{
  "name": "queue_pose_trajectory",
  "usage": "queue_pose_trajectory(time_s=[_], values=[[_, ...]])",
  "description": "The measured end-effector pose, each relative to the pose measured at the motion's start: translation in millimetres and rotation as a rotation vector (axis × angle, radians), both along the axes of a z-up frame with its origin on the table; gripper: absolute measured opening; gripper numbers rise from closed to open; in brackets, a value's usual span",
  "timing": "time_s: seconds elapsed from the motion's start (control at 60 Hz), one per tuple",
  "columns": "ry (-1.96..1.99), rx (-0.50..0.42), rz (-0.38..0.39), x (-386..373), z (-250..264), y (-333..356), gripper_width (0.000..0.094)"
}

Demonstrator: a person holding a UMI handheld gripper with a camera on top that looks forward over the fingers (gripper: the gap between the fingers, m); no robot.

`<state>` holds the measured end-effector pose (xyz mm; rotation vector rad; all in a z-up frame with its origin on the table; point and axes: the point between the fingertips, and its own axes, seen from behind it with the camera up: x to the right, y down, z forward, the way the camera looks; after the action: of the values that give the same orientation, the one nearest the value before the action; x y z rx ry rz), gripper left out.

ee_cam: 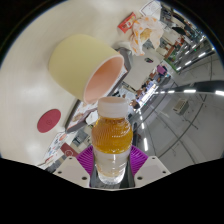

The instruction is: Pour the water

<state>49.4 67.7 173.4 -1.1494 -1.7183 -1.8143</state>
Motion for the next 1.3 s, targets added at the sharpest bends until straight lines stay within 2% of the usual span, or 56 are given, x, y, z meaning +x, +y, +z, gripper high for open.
queue_pose_trajectory(time_s=[0.25, 0.367, 0.583, 0.667, 0.85, 1.033, 1.25, 1.3], values=[[0.183, -0.015, -0.026, -2.7, -7.0, -1.8, 0.0436], [0.535, 0.019, -0.076, 0.4, 5.5, -8.8, 0.0432], [1.262, 0.096, -0.106, 0.8, 51.5, -11.5, 0.0432], [1.525, 0.084, -0.129, 13.6, 54.1, -5.0, 0.0432], [1.913, 0.058, -0.221, 35.7, 9.3, 11.2, 0.043], [2.064, 0.006, -0.304, 48.2, -47.2, 16.9, 0.0431], [2.142, -0.074, -0.379, 42.5, -105.8, 9.9, 0.044], [2.154, -0.05, -0.351, 43.5, -104.8, 6.6, 0.0436]])
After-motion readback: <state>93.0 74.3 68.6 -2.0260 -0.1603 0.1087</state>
